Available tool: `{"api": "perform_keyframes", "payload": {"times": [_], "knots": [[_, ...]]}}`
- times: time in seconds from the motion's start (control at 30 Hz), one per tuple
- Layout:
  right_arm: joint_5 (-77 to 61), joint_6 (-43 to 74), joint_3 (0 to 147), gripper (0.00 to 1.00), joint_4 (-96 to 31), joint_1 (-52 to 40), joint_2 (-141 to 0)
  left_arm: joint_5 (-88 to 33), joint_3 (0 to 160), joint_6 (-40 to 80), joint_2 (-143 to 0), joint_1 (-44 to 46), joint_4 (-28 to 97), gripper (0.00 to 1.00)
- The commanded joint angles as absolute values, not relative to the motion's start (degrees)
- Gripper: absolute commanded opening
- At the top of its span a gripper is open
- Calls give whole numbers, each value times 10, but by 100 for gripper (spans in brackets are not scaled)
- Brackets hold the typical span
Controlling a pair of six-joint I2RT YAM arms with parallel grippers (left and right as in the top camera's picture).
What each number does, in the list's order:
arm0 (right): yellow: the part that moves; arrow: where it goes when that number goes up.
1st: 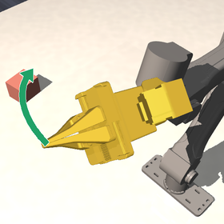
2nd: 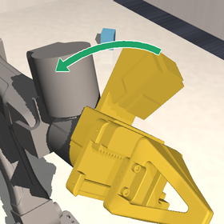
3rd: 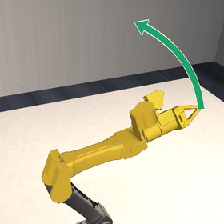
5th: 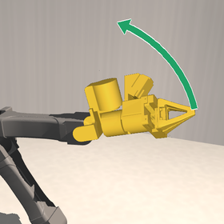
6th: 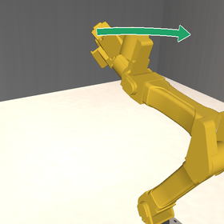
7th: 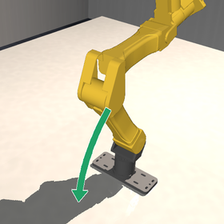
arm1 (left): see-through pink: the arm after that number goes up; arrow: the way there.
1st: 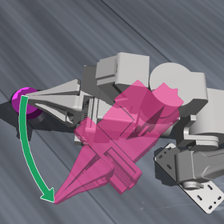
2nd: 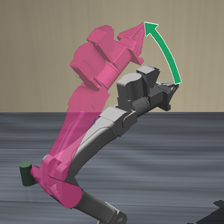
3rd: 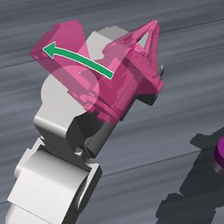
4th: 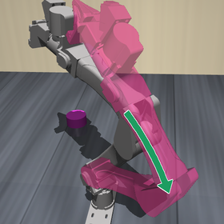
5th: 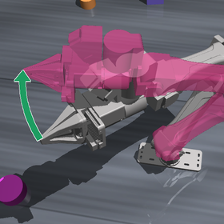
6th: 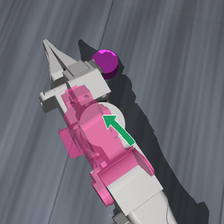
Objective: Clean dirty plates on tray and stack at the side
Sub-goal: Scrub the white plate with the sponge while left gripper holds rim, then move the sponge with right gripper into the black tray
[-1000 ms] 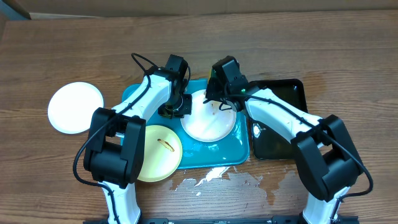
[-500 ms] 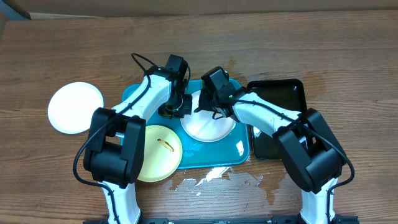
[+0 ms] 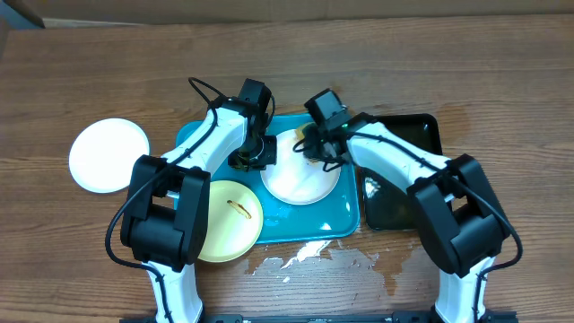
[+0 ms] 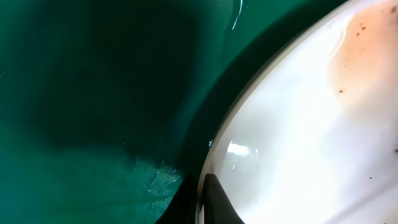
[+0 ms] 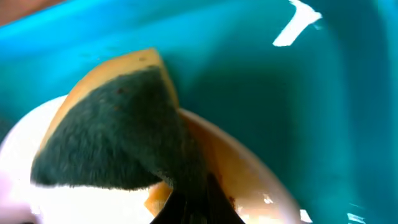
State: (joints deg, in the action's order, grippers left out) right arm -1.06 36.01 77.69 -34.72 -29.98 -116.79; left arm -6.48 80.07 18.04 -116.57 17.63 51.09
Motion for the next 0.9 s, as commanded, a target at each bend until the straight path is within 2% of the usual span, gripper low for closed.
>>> {"api": "perform_keyframes", "payload": {"times": [0.0, 0.27, 0.4, 0.6, 0.87], "knots": [[14, 325, 769, 4, -378, -274, -1159, -24, 781, 194, -1180, 164, 516, 4], [4, 295, 783, 4, -423, -265, -1151, -24, 781, 198, -1180, 164, 514, 4], [-43, 252, 858, 4, -479, -265, -1130, -24, 781, 198, -1180, 164, 513, 4], [-52, 250, 965, 4, -551, -265, -1096, -23, 783, 197, -1180, 164, 510, 4], [-50, 234, 1002, 5, -677, -231, -1080, 13, 833, 179, -1180, 164, 539, 4]]}}
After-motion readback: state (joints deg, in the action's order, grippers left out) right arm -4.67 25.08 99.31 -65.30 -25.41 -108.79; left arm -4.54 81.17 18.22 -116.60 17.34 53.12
